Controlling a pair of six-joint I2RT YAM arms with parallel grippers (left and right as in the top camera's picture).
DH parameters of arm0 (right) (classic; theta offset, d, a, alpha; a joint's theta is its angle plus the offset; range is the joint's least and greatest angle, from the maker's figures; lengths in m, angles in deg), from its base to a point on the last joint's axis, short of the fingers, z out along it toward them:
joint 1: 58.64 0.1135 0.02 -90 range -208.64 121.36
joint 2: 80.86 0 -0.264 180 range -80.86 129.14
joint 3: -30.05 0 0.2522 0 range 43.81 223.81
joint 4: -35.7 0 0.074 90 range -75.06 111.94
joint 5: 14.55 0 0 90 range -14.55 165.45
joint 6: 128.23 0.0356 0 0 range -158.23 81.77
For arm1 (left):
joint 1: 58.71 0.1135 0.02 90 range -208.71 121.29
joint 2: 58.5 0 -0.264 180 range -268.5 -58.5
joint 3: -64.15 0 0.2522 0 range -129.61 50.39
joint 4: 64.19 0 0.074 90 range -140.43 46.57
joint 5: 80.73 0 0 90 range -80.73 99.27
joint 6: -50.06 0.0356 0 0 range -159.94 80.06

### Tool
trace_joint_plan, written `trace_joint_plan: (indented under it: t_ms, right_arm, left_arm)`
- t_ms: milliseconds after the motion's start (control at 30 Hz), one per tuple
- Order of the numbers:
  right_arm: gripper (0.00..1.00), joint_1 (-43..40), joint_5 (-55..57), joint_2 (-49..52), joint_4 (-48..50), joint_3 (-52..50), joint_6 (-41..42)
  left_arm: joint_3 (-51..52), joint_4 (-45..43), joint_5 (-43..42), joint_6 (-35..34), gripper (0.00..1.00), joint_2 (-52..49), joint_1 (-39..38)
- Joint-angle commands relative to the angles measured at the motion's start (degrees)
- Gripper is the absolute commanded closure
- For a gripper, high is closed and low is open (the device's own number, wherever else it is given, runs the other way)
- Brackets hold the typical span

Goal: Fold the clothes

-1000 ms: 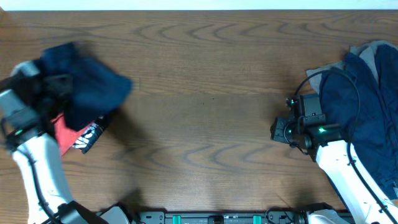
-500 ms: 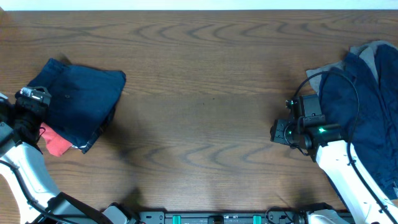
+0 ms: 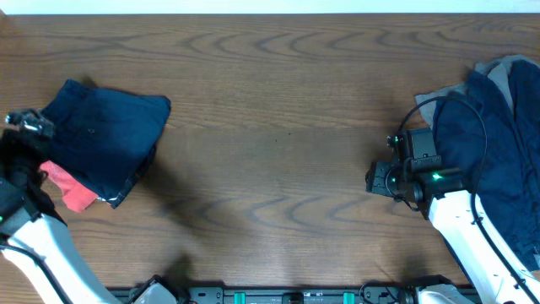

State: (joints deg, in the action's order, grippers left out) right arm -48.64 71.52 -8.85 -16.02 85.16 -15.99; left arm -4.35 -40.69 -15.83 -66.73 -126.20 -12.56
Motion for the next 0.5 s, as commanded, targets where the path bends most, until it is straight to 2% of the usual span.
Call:
trace_joint_plan:
  t_ms: [0, 267, 467]
  right_arm:
    - [0.44, -0.3, 0.9, -0.1, 0.4, 0.2, -1.1]
    - [0.44, -0.3, 0.9, -0.1, -0.4, 0.2, -1.1]
    - [0.43, -0.3, 0.7, -0.1, -2.0, 0.2, -1.1]
  left_arm:
    - [-0.4, -1.8, -5.2, 1.4, 0.02, -1.5, -2.2]
    - [-0.3, -1.9, -2.5, 1.7, 0.02, -14.1, -3.1]
    - [-0.3, 1.1, 4.4, 1.7, 0.02, -24.4, -0.5]
